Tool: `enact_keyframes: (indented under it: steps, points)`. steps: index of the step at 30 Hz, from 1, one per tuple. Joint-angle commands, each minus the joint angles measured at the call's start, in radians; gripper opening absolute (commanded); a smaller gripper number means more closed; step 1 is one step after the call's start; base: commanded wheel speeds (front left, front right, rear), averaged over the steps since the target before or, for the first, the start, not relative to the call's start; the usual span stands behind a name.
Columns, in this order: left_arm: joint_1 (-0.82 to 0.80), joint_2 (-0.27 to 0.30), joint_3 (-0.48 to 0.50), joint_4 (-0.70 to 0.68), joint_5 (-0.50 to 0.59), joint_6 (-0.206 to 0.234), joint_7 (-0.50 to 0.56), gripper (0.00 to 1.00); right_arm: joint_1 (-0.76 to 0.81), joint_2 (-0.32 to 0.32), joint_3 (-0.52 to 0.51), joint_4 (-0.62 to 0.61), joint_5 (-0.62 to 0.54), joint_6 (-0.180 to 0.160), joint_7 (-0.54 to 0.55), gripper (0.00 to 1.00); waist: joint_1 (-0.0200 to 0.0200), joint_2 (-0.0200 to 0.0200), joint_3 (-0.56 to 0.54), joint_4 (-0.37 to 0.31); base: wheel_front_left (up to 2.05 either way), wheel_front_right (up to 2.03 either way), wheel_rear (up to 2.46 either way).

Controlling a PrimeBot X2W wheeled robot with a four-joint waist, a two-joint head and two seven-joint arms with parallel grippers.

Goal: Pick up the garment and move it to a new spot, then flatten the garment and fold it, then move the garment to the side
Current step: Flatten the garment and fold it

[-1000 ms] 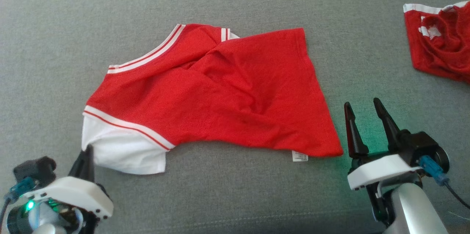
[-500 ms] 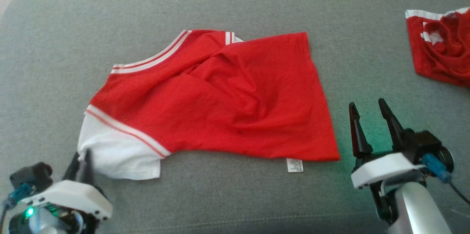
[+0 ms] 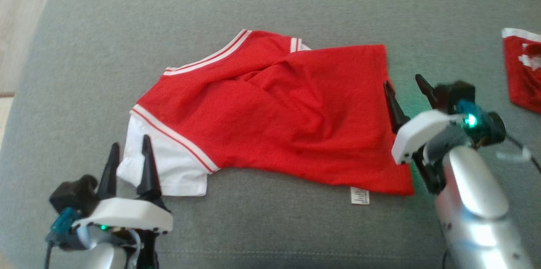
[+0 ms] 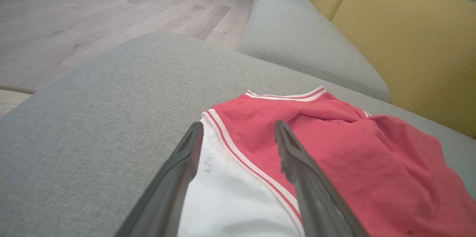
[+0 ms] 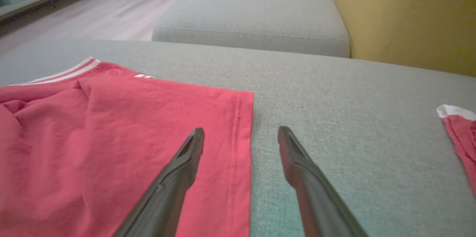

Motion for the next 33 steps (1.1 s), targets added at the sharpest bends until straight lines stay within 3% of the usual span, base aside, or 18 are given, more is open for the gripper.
enact_keyframes:
  steps: [1, 8, 18, 19, 20, 21, 22, 27, 33]
  points:
    - [-0.042, 0.007, 0.030, -0.031, 0.013, -0.002, -0.009, 1.00, -0.039, -0.010, 0.022, -0.022, 0.000, -0.001, 0.004, 1.00, 0.0000, 0.0000, 0.009, 0.012, 0.00, 0.00, 0.00]
    - [-0.071, -0.023, -0.006, -0.029, 0.035, -0.018, -0.025, 1.00, -0.197, -0.070, 0.013, 0.203, 0.036, -0.001, 0.107, 1.00, 0.0000, 0.0000, 0.056, 0.085, 0.00, 0.00, 0.00]
    - [-0.081, -0.032, -0.004, -0.015, 0.040, -0.029, -0.034, 1.00, -0.283, -0.103, 0.111, 0.372, 0.152, -0.001, 0.189, 1.00, 0.0000, 0.0000, 0.076, 0.127, 0.00, 0.00, 0.00]
    - [-0.081, -0.032, -0.003, -0.016, 0.041, -0.030, -0.034, 1.00, -0.289, -0.104, 0.127, 0.381, 0.171, -0.001, 0.199, 0.84, 0.0000, 0.0000, 0.077, 0.128, 0.00, 0.00, 0.00]
    - [-0.082, -0.032, -0.003, -0.017, 0.043, -0.031, -0.035, 1.00, -0.294, -0.106, 0.142, 0.387, 0.189, -0.001, 0.205, 0.52, 0.0000, 0.0000, 0.079, 0.130, 0.00, 0.00, 0.00]
    - [-0.084, -0.033, -0.002, -0.018, 0.045, -0.031, -0.036, 1.00, -0.299, -0.110, 0.156, 0.391, 0.205, -0.001, 0.208, 0.31, 0.0000, 0.0000, 0.080, 0.131, 0.00, 0.00, 0.00]
    - [-0.085, -0.034, -0.001, -0.020, 0.047, -0.031, -0.036, 1.00, -0.303, -0.115, 0.169, 0.395, 0.219, -0.001, 0.207, 0.00, 0.0000, 0.0000, 0.081, 0.133, 0.00, 0.00, 0.00]
    - [-0.093, -0.037, 0.006, -0.035, 0.060, -0.031, -0.039, 1.00, -0.341, -0.160, 0.204, 0.400, 0.249, -0.001, 0.144, 0.00, 0.0000, 0.0000, 0.092, 0.142, 0.00, 0.00, 0.00]
    - [-0.102, -0.042, 0.011, -0.057, 0.075, -0.038, -0.040, 1.00, -0.434, -0.231, 0.173, 0.437, 0.213, -0.001, 0.043, 0.00, 0.0000, 0.0000, 0.115, 0.158, 0.00, 0.00, 0.00]
